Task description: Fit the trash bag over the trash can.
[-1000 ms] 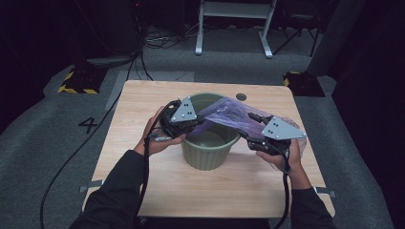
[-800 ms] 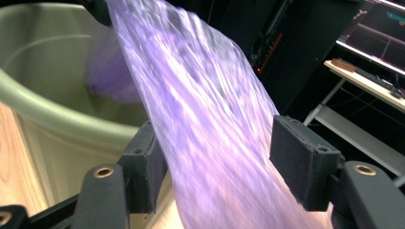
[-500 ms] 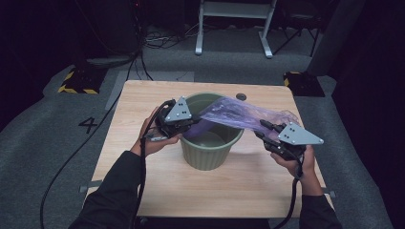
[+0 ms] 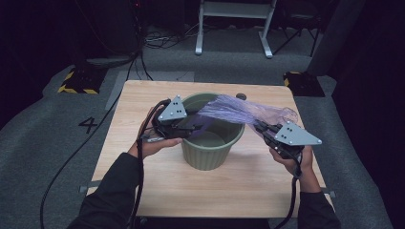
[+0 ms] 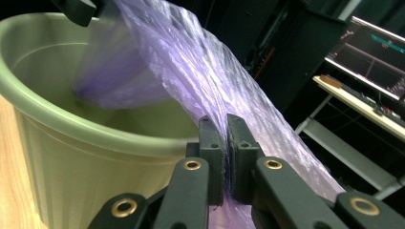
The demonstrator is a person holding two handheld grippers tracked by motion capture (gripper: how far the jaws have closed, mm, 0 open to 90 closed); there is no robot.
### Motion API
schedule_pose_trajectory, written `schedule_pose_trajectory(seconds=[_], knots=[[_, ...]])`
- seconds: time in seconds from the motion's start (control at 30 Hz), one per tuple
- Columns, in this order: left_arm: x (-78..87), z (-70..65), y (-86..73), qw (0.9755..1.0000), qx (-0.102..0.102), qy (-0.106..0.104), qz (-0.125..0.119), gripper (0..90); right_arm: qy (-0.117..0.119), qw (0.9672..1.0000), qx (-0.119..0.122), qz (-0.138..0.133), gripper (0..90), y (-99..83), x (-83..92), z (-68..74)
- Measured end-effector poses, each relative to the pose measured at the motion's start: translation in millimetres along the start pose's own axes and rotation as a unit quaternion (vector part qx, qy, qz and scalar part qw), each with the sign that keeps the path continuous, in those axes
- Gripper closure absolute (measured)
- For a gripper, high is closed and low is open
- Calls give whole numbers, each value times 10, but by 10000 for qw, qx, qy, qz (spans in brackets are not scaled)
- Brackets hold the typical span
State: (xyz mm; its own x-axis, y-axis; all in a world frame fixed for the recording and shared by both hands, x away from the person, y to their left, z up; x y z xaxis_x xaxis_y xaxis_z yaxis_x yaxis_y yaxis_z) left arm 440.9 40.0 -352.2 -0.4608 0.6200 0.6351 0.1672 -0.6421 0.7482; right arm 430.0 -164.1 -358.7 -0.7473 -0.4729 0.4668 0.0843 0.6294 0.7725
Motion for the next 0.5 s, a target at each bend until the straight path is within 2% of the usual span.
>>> schedule_pose_trajectory(seconds=[0.1, 0.2, 0.33, 0.5], knots=[[29, -21, 78, 9998, 12, 170, -49, 329, -51, 9998, 174, 63, 879, 54, -2, 17], [11, -79, 145, 9999, -113, 123, -9, 346, -80, 9996, 246, 85, 878, 86, -8, 27], [-55, -145, 252, 9997, -207, 102, 41, 318, -78, 9992, 369, 126, 876, 129, -31, 60], [-166, -259, 362, 9993, -363, -45, 97, 317, -108, 9981, 583, 160, 871, 216, -59, 124]])
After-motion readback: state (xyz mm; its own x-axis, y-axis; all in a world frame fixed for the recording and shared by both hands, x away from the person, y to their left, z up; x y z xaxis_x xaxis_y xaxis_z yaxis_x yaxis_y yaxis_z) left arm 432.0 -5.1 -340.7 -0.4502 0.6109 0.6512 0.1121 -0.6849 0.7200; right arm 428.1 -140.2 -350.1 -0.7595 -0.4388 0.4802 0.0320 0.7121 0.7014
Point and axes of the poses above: each handheld gripper's, and its own axes: x roughly backward along the jaws, y roughly out of its top, z roughly to its left, the point moved 10 cm from there along -x, roughly forward along the jaws, and after that the axes turned 15 degrees about z, right-handed, at the moved point
